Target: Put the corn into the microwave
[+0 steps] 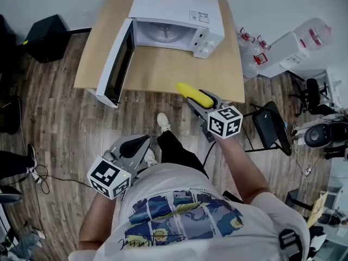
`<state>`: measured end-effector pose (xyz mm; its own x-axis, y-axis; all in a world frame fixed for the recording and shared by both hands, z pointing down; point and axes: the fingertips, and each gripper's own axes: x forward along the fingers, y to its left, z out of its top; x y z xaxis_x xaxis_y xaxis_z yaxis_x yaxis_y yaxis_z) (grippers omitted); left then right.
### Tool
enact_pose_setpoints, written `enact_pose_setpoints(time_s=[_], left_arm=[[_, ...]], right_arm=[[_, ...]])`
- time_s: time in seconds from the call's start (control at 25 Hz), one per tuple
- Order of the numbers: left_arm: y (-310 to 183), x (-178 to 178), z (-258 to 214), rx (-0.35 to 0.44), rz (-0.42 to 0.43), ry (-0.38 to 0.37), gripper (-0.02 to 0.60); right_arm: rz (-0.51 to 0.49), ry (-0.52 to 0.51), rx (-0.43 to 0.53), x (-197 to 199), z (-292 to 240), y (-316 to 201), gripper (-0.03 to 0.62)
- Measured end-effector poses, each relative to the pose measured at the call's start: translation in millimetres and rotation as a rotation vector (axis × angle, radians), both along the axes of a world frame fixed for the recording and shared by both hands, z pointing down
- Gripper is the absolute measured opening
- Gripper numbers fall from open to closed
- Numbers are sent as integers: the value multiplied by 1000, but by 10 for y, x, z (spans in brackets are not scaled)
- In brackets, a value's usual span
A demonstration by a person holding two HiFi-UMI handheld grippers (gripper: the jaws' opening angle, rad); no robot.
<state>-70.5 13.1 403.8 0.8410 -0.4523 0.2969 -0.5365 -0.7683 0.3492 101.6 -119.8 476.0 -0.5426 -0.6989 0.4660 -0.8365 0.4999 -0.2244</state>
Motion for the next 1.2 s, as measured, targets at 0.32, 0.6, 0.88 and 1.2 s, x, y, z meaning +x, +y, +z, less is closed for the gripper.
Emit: enact_pose_setpoints(time_s=[0.32, 0.6, 0.88, 1.2], left_arm=[[-691, -303, -258, 35, -159, -31, 11], [-1366, -416, -365, 57, -249, -76, 9], [-1794, -449, -392, 61, -315, -113, 11], [-2015, -559, -332, 37, -389, -155, 11]], right_arm=[[-55, 8, -1, -259, 219, -1211, 250], [-53, 28, 6, -370, 494, -2271, 249], [-50, 95, 17, -484, 869, -3043, 249], [-50, 164, 46, -507, 1226, -3574, 250]])
